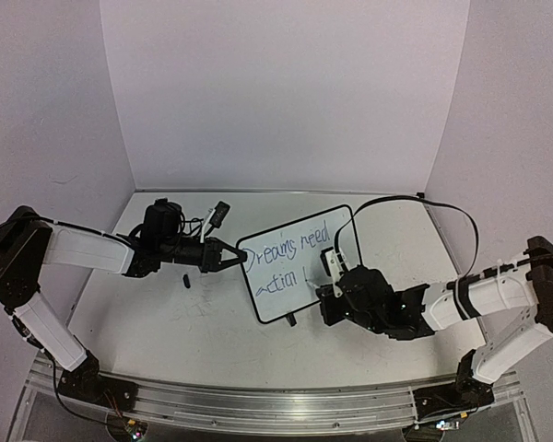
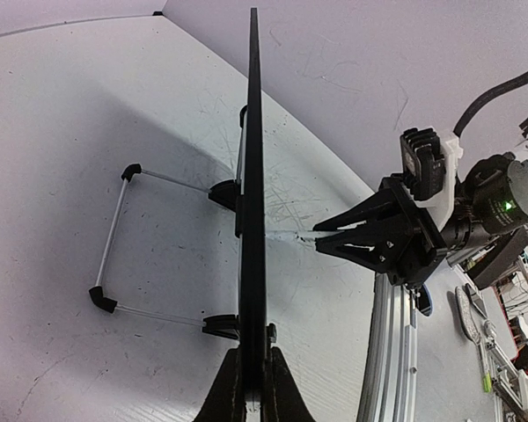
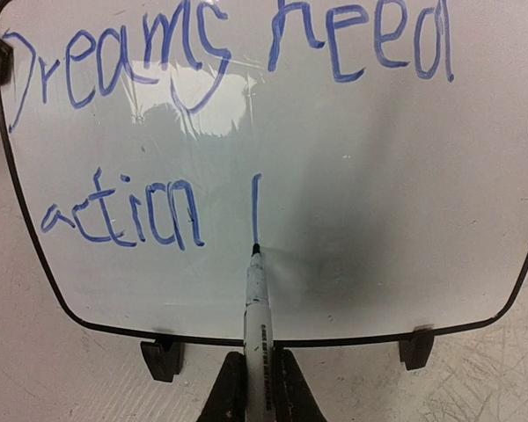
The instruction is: Write a sentence on the whiteboard
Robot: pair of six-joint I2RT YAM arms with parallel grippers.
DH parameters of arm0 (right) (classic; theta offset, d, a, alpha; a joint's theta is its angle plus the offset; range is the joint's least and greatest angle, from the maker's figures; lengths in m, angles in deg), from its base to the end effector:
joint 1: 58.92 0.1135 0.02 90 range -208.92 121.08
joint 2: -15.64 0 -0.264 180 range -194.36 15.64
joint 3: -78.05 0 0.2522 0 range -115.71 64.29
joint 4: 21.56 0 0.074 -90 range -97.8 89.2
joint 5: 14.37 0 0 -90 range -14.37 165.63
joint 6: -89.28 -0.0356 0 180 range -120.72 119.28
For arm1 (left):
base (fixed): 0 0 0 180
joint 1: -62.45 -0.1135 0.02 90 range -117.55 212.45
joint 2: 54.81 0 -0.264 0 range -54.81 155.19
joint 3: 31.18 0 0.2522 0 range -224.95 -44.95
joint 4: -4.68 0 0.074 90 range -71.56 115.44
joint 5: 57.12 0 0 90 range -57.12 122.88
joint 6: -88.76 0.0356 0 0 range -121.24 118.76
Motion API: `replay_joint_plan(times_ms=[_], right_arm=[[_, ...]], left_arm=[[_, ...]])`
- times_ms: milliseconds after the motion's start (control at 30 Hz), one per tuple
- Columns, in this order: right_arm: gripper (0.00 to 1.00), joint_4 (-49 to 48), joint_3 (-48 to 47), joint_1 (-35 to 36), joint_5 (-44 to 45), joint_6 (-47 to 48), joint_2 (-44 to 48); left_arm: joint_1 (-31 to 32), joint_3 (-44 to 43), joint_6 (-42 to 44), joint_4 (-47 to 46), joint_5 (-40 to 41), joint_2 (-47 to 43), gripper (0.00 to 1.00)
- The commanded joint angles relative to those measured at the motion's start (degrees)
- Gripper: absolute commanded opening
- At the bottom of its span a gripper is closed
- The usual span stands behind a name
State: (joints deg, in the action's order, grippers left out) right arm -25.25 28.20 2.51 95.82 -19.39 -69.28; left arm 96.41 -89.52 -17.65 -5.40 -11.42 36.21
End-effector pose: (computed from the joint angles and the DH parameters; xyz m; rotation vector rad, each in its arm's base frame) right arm 0.1517 0.2530 0.1756 -0.5718 2.0381 0.4738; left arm 0.2588 -0.2043 0.2031 0.8476 1.9069 -1.3134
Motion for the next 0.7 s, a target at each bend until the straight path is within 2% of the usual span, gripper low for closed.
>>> replay_joint_plan(times_ms=[0, 500, 667], right_arm=[[0.00, -2.5, -3.7, 0.1, 3.0, 0.6, -0.9], [0.00, 1.0, -4.4, -1.0, 6.9, -1.6, -0.9], [0.00, 1.6, -2.6, -0.9, 4.5, -2.2, -0.1]], left_arm=[[0.0, -0.6, 2.1, 2.3, 0.6, -1.5, 0.00], [0.0, -0.4, 2.3, 2.5, 0.7, -1.5, 0.00], [0.0, -0.6, 2.4, 2.4, 0.7, -1.3, 0.00]])
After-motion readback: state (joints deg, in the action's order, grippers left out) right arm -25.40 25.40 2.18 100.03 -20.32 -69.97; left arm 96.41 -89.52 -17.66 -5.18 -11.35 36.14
